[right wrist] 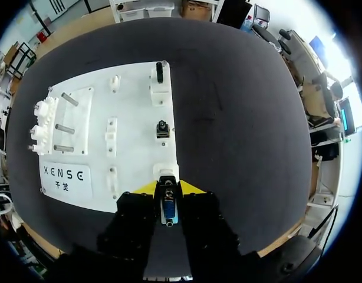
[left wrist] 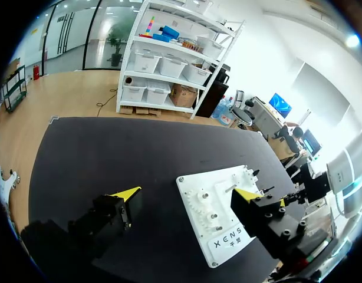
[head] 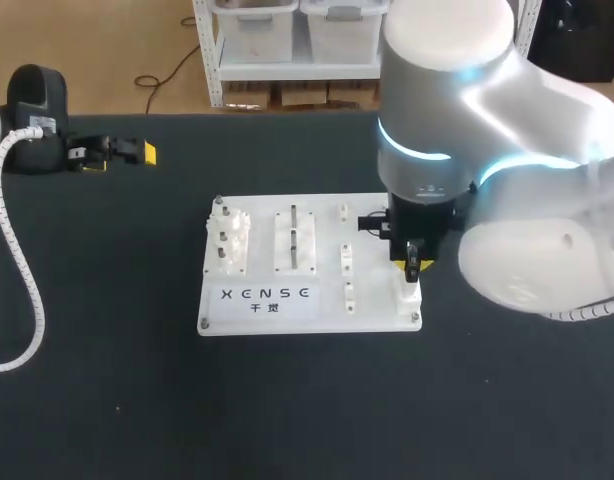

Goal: Insert the USB connector, Ethernet cable, and multi-pin plug into their matching sockets one by one.

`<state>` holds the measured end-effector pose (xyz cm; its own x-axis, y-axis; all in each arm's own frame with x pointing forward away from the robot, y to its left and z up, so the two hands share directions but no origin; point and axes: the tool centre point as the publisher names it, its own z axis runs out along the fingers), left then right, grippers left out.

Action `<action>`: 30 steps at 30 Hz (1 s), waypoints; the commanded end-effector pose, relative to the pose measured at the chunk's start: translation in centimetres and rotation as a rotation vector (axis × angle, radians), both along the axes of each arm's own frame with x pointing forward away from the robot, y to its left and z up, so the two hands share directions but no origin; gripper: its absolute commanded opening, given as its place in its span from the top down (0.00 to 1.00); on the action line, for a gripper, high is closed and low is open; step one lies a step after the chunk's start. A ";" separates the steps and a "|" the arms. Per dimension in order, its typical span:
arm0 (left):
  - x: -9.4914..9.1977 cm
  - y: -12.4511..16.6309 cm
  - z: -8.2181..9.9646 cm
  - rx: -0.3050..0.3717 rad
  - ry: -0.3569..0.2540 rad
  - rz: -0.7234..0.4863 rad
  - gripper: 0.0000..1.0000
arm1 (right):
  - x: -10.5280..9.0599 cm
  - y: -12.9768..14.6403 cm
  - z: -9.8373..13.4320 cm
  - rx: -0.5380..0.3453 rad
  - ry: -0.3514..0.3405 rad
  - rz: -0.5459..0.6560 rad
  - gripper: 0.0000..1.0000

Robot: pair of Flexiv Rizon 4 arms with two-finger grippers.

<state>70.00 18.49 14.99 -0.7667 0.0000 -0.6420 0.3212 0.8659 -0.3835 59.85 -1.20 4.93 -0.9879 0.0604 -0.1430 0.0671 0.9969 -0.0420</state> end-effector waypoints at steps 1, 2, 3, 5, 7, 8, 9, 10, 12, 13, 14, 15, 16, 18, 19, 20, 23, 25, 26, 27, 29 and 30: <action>0.0 0.0 0.0 0.000 0.000 0.000 0.00 | 0.0 0.0 -3.2 -0.003 0.009 -0.002 1.00; 0.0 0.0 0.0 0.000 0.000 0.000 0.00 | 0.1 0.1 -3.0 -0.004 0.003 0.000 1.00; 0.0 0.0 0.0 0.000 0.000 0.000 0.00 | 0.2 0.2 -2.7 -0.004 -0.003 0.000 1.00; 0.0 0.0 0.0 0.000 0.000 0.000 0.00 | 0.5 0.2 -2.0 -0.002 -0.027 -0.002 0.51; 0.0 0.0 0.0 0.000 0.000 0.000 0.00 | 0.7 0.2 -1.1 0.006 -0.044 -0.008 0.00; 0.0 0.0 0.0 0.000 0.000 0.000 0.00 | 0.9 0.2 -0.6 0.009 -0.054 -0.011 0.00; 0.0 0.0 0.0 0.000 0.000 0.000 0.00 | 1.0 0.2 -0.1 0.012 -0.063 -0.013 0.00; 0.0 0.0 0.0 0.000 0.000 0.000 0.00 | 1.1 0.2 0.4 0.013 -0.072 -0.017 0.00; 0.0 0.0 0.0 0.000 0.000 0.000 0.00 | 1.4 0.1 1.4 0.018 -0.090 -0.019 0.00; 0.0 0.0 0.0 0.000 0.000 0.000 0.00 | 1.6 0.1 1.9 0.020 -0.100 -0.018 0.00; 0.0 0.0 0.0 0.000 0.000 0.000 0.00 | 1.8 0.0 2.3 0.022 -0.111 -0.015 0.00; 0.0 0.0 0.0 0.000 0.000 0.000 0.00 | 2.0 0.0 2.9 0.022 -0.121 -0.011 0.00; 0.0 0.0 0.0 0.000 0.000 0.000 0.00 | 2.2 0.0 3.3 0.021 -0.130 -0.008 0.00; 0.0 0.0 0.0 0.000 0.000 0.000 0.00 | 2.8 0.1 4.3 0.030 -0.147 0.014 0.00; 0.0 0.0 0.0 0.000 0.000 0.000 0.00 | 3.0 0.1 4.7 0.032 -0.154 0.023 0.00; 0.0 0.0 0.0 0.000 0.000 0.000 0.00 | 3.3 0.2 5.1 0.038 -0.166 0.036 0.00; 0.0 0.0 0.0 0.000 0.000 0.000 0.00 | 3.9 0.9 5.8 0.028 -0.185 0.105 0.00; 0.0 0.0 0.0 0.000 0.000 0.000 0.00 | 3.9 0.9 5.8 0.028 -0.185 0.105 0.00; 0.0 0.0 0.0 0.000 0.000 0.000 0.00 | 3.9 0.9 5.8 0.028 -0.185 0.105 0.00; 0.0 0.0 0.0 0.000 0.000 0.000 0.00 | 3.9 0.9 5.8 0.028 -0.185 0.105 0.00; 0.0 0.0 0.0 0.000 0.000 0.000 0.00 | 3.9 0.9 5.8 0.028 -0.185 0.105 0.00; 0.0 0.0 0.0 0.000 0.000 0.000 0.00 | 3.9 0.9 5.8 0.028 -0.185 0.105 0.00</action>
